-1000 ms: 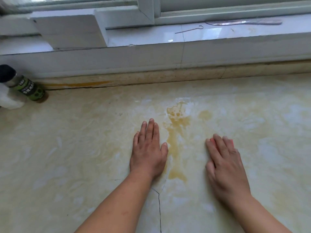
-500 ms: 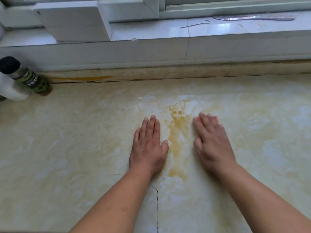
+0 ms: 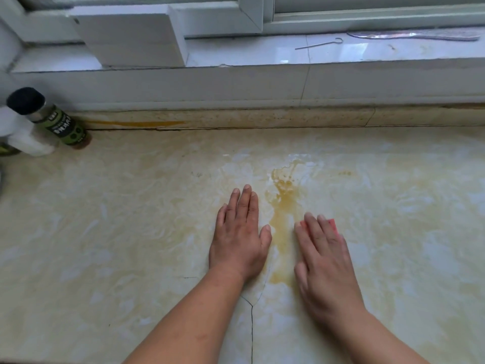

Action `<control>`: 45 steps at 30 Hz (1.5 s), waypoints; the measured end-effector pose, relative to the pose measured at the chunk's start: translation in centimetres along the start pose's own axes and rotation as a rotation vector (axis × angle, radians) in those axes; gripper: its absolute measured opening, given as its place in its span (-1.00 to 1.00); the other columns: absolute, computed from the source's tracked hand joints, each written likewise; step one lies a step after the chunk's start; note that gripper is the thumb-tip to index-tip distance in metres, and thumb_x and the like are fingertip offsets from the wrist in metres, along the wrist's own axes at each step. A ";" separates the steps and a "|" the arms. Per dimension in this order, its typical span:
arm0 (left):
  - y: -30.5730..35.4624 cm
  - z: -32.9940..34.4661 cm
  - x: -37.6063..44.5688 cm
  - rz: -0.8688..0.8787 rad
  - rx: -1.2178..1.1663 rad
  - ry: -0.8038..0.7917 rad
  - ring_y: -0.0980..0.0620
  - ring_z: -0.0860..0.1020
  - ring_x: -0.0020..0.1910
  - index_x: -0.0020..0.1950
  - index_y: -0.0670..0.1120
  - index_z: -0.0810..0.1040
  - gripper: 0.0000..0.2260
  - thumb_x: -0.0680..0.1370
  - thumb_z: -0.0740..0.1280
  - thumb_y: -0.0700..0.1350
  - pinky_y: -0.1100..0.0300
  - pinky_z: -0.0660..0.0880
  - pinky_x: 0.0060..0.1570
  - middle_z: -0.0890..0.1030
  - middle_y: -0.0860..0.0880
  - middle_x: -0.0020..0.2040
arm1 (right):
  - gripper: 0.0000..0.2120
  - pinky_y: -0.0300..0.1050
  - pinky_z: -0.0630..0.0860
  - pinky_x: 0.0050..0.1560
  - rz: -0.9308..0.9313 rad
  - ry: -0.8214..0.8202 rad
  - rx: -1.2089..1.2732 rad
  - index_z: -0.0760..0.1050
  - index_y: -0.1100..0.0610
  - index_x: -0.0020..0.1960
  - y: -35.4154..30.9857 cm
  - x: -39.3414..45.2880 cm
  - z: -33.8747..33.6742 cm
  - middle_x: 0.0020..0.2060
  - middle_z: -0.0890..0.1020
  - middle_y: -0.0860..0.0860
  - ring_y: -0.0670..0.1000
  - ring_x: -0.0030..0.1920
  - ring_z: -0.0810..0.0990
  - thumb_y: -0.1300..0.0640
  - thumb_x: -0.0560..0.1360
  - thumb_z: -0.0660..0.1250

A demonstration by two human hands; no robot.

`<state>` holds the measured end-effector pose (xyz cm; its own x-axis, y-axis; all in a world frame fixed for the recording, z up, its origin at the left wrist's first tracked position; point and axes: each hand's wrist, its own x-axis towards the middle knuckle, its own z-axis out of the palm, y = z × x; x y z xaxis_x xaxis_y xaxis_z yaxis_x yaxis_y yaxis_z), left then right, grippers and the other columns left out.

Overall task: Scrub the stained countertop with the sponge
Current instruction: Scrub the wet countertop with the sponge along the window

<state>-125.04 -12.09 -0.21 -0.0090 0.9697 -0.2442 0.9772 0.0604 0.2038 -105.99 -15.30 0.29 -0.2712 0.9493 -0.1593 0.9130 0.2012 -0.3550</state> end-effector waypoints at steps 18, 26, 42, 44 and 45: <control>0.0 0.1 0.1 -0.005 0.003 0.003 0.06 -0.42 0.63 0.71 -0.04 -0.26 -0.25 0.55 -0.29 0.24 0.02 -0.31 0.62 -0.40 0.04 0.67 | -0.38 0.07 -0.13 0.60 -0.065 -0.060 -0.011 0.08 -0.04 0.62 -2.4 9.4 -1.6 0.64 -0.04 -0.07 -0.01 0.62 -0.22 0.03 0.58 0.11; 0.0 -0.1 -0.1 -0.007 -0.001 -0.010 0.06 -0.45 0.61 0.69 -0.03 -0.33 -0.27 0.56 -0.30 0.23 0.01 -0.31 0.62 -0.45 0.05 0.65 | -0.33 0.10 -0.02 0.60 -0.059 -0.025 -0.011 0.15 -0.05 0.61 1.3 6.6 -2.0 0.63 0.08 -0.07 0.02 0.63 -0.09 -0.02 0.49 0.06; 0.0 0.1 -0.1 -0.008 0.003 0.001 0.06 -0.44 0.62 0.70 -0.04 -0.29 -0.26 0.56 -0.28 0.22 0.02 -0.32 0.61 -0.42 0.04 0.67 | -0.33 0.17 -0.02 0.59 -0.172 -0.051 -0.053 0.14 -0.03 0.61 0.4 16.4 -2.9 0.63 0.09 -0.02 0.08 0.63 -0.05 -0.05 0.50 -0.01; 0.0 0.0 -0.1 -0.006 0.001 0.009 0.07 -0.44 0.62 0.70 -0.04 -0.30 -0.26 0.56 -0.28 0.23 0.03 -0.34 0.60 -0.41 0.04 0.67 | -0.33 0.16 -0.03 0.59 -0.258 -0.096 -0.046 0.13 -0.05 0.62 -0.7 14.6 -2.6 0.63 0.08 -0.06 0.05 0.63 -0.07 -0.07 0.50 -0.06; 0.0 0.0 -0.1 -0.004 0.000 0.014 0.07 -0.44 0.62 0.70 -0.04 -0.30 -0.27 0.57 -0.27 0.23 0.04 -0.35 0.60 -0.41 0.05 0.67 | -0.31 0.13 -0.05 0.60 -0.302 -0.117 -0.044 0.13 -0.06 0.62 -0.8 13.6 -2.5 0.63 0.08 -0.08 0.03 0.63 -0.07 -0.10 0.49 -0.09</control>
<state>-125.02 -12.16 -0.21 -0.0161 0.9727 -0.2317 0.9771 0.0645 0.2029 -109.69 -1.93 0.74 -0.5623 0.8116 -0.1585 0.7977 0.4819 -0.3627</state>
